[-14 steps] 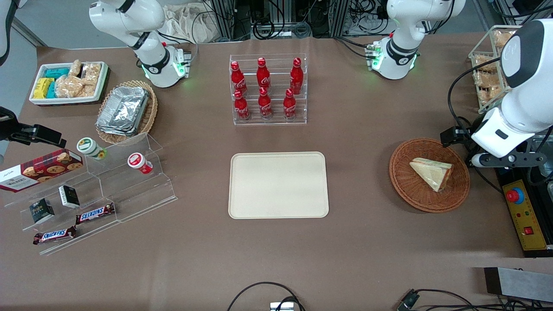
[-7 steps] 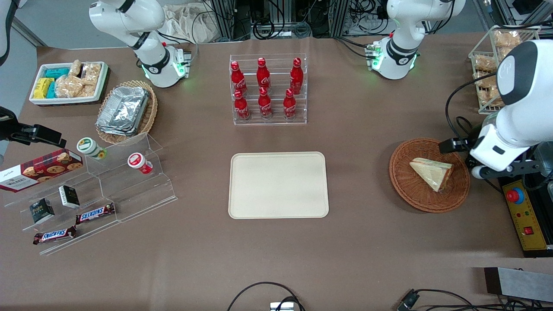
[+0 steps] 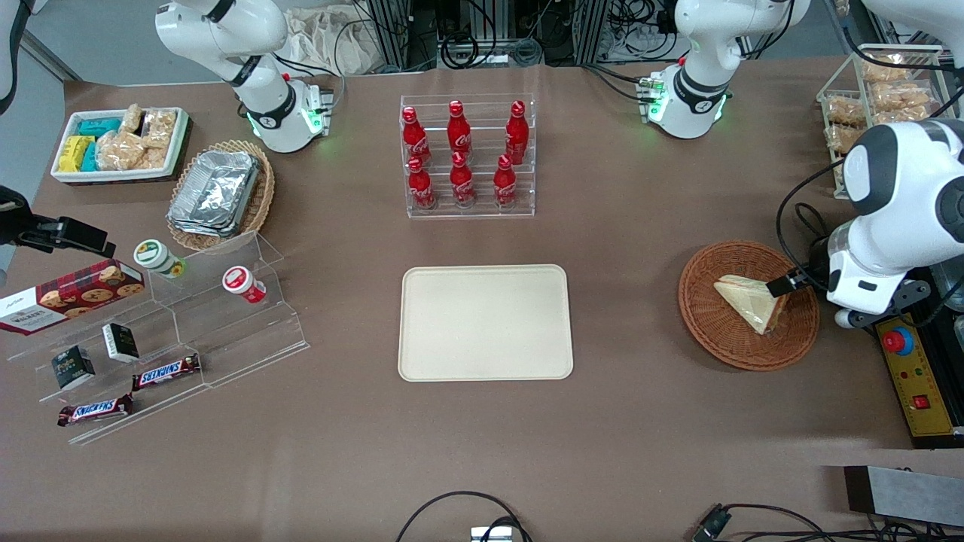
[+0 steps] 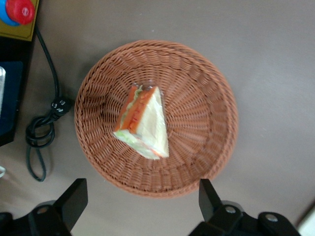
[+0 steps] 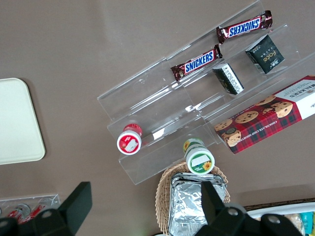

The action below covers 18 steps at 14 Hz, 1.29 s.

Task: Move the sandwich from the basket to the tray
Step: 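Align the left gripper around the sandwich and close on it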

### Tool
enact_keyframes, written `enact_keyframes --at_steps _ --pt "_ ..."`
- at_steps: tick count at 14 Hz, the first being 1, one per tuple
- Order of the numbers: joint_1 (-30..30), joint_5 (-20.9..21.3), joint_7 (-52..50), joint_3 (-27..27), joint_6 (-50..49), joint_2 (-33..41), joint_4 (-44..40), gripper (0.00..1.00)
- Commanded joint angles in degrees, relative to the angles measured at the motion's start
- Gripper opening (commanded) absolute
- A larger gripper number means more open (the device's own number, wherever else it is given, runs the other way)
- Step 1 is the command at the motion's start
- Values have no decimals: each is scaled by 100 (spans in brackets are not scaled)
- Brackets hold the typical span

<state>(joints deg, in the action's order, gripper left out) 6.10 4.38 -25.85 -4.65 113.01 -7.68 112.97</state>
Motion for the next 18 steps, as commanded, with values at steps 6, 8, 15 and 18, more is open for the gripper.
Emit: enact_keyframes --at_steps 6,8,15,18 --pt "637 10 -158 -45 1557 75 1385 100" --pt "655 2 -158 -45 1610 -31 1385 100" --pt "655 -42 -298 -45 1847 -330 1377 100" --pt "647 -454 -298 -45 2040 -566 1368 100"
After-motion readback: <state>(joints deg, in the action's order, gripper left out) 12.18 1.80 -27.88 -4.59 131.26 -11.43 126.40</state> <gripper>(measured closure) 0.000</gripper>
